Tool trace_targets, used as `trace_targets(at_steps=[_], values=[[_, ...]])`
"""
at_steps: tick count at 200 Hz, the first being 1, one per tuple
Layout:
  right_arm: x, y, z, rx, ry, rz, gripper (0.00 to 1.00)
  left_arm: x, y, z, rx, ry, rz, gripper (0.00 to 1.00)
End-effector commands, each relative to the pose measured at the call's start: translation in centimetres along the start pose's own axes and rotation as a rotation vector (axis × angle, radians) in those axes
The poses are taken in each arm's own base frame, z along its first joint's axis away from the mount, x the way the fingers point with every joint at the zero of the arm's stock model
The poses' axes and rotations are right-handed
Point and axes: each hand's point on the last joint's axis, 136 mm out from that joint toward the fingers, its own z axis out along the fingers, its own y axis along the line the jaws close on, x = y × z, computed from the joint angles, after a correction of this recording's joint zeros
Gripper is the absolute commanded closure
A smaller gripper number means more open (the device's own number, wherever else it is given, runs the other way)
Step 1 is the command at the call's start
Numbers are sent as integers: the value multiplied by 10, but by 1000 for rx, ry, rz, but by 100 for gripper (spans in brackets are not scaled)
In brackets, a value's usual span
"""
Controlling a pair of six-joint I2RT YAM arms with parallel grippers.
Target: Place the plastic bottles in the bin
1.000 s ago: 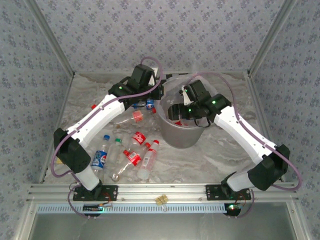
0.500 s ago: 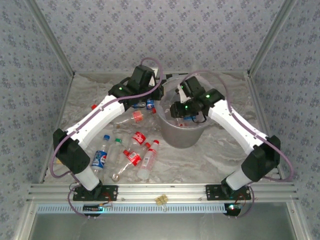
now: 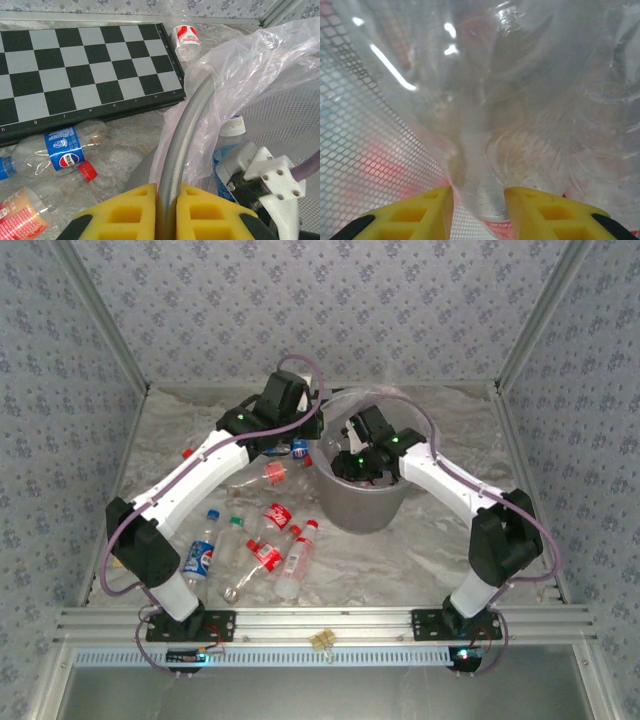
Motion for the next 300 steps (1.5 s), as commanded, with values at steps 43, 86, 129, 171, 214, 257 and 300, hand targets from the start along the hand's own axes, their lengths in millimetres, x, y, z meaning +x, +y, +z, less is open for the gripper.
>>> trace_targets(at_steps=[43, 86, 129, 171, 214, 257, 300], values=[[18, -9, -2, 59, 40, -8, 60, -8, -32, -4, 108, -42, 60, 100], [-5, -6, -118, 67, -129, -11, 52, -11, -42, -1, 140, -30, 71, 100], [-12, -30, -223, 145, -304, 15, 45, 4, -66, 19, 175, 40, 121, 100], [7, -106, -287, 396, -360, 170, 34, 15, -104, 34, 240, 84, 183, 99], [47, -158, -308, 484, -370, 355, 19, 21, -145, 44, 318, 108, 236, 97], [58, -169, -272, 375, -331, 432, 20, 20, -159, 46, 348, 110, 255, 76], [49, -172, -255, 316, -340, 434, 30, 5, -156, 18, 340, 52, 316, 34]])
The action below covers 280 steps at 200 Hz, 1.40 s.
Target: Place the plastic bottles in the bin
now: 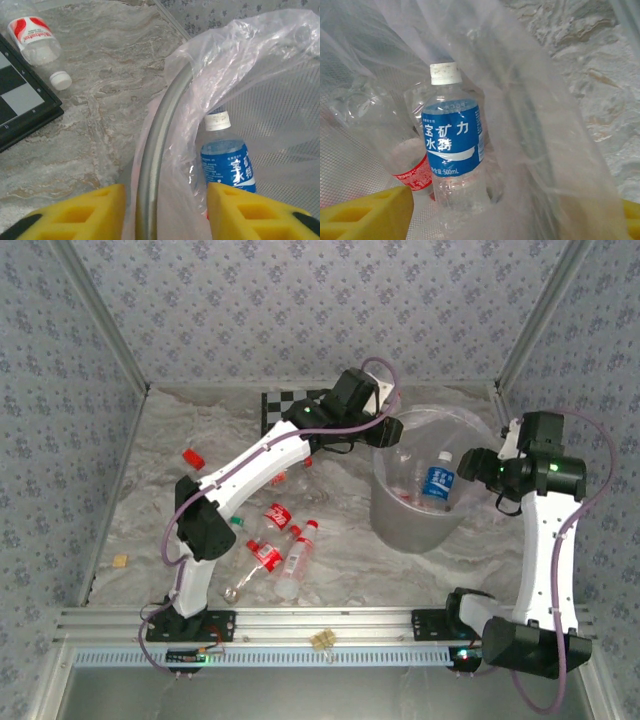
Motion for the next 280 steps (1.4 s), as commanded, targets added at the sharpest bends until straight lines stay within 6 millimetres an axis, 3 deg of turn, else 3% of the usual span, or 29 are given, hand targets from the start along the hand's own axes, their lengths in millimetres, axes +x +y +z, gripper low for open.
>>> trace_targets(at_steps=[1, 13, 37, 77, 98, 114, 129, 158, 174, 228, 247, 280], values=[[-9, 13, 3, -79, -25, -3, 30, -19, -12, -31, 8, -61, 73, 33], [-10, 19, 8, -102, -18, -7, 33, -23, -15, -39, 11, -77, 92, 17], [-10, 30, 14, -125, -16, -26, 37, -27, -15, -61, -9, -89, 115, 1], [-14, 44, 19, -155, -4, -57, 38, -44, 5, -133, -124, -181, 158, 0], [-13, 50, 25, -166, 8, -72, 39, -33, 37, -166, -262, -170, 149, 0], [-13, 60, 27, -205, 8, -77, 39, -7, 76, -189, -410, -112, 97, 0], [-12, 70, 27, -242, 9, -83, 39, 32, 118, -205, -511, -58, 7, 0], [-14, 88, 27, -286, 16, -119, 39, 100, 211, -251, -697, -42, -268, 1], [-15, 96, 26, -296, 13, -136, 38, 135, 245, -265, -750, -55, -431, 6], [-21, 100, 32, -295, 19, -138, 36, 245, 258, -240, -770, 164, -637, 9], [-20, 101, 34, -292, 19, -144, 35, 280, 265, -243, -859, 247, -688, 3], [-19, 100, 40, -278, 36, -144, 34, 317, 263, -245, -941, 286, -748, 4]])
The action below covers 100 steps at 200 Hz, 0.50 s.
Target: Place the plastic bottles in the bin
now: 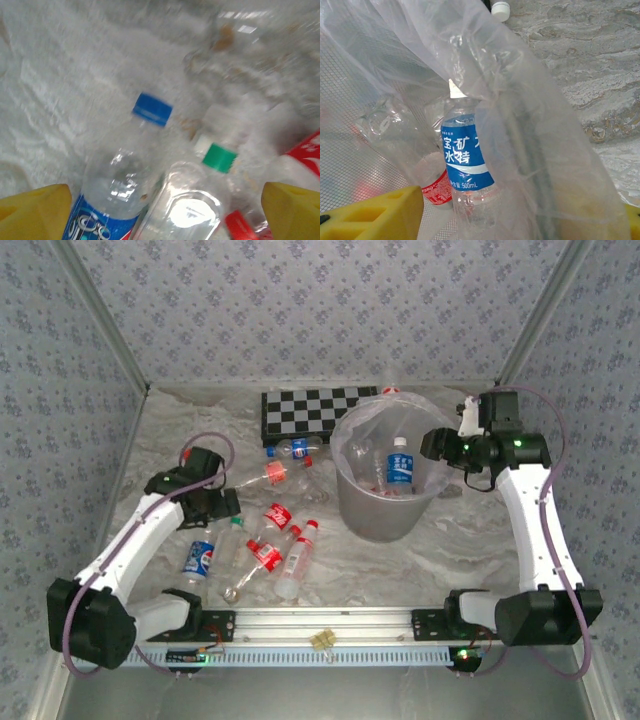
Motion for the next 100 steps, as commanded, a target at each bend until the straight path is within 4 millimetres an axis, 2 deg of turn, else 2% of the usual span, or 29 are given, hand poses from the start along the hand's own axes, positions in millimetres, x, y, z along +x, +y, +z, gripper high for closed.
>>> trace_targets(at_steps=[1, 13, 38, 58, 100], values=[[-2, 10, 0, -29, 12, -2, 34, 21, 15, 3, -53, 17, -89, 5], [-3, 8, 3, -21, 16, -2, 34, 33, 4, 4, 10, 23, -99, 9], [-3, 6, 7, -8, 23, -2, 34, 53, -4, -2, 30, 30, -60, 17], [-4, 6, 10, -2, 30, -5, 34, 62, -12, -3, 44, 39, -17, 20], [-2, 11, 11, 0, 40, -13, 33, 75, -22, 17, 24, 104, 62, 25]])
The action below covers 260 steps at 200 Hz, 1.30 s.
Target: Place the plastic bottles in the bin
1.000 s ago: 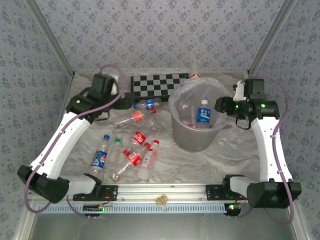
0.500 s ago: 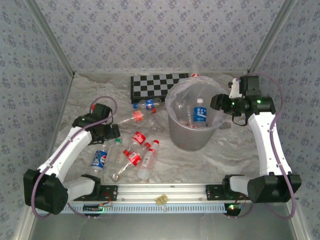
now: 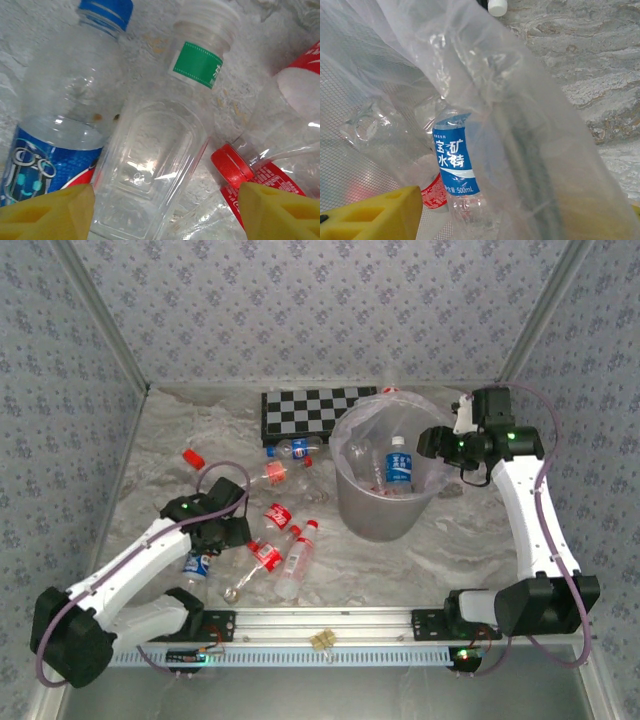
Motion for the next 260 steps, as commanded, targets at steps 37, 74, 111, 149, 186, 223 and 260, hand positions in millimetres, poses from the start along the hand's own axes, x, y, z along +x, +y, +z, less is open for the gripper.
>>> trace_targets(at_steps=[37, 74, 111, 149, 186, 223, 260], values=[[2, 19, -4, -34, 9, -12, 33, 6, -2, 24, -43, 47, 52, 21], [3, 27, -4, -36, 6, -24, 33, 2, -6, 34, -41, 42, 67, 19], [3, 33, -5, -40, 8, -33, 33, 1, -8, 41, -35, 45, 72, 18], [5, 43, -6, -58, 7, -44, 34, -6, -12, 34, -19, 23, 81, 29], [6, 49, -5, -68, 11, -53, 34, -19, -16, 13, 13, -36, 74, 38], [1, 54, -14, -74, -20, -64, 33, -33, -22, -12, 49, -92, 77, 42], [-14, 62, -45, -84, -90, -85, 16, -62, -29, -57, 105, -235, 103, 45]])
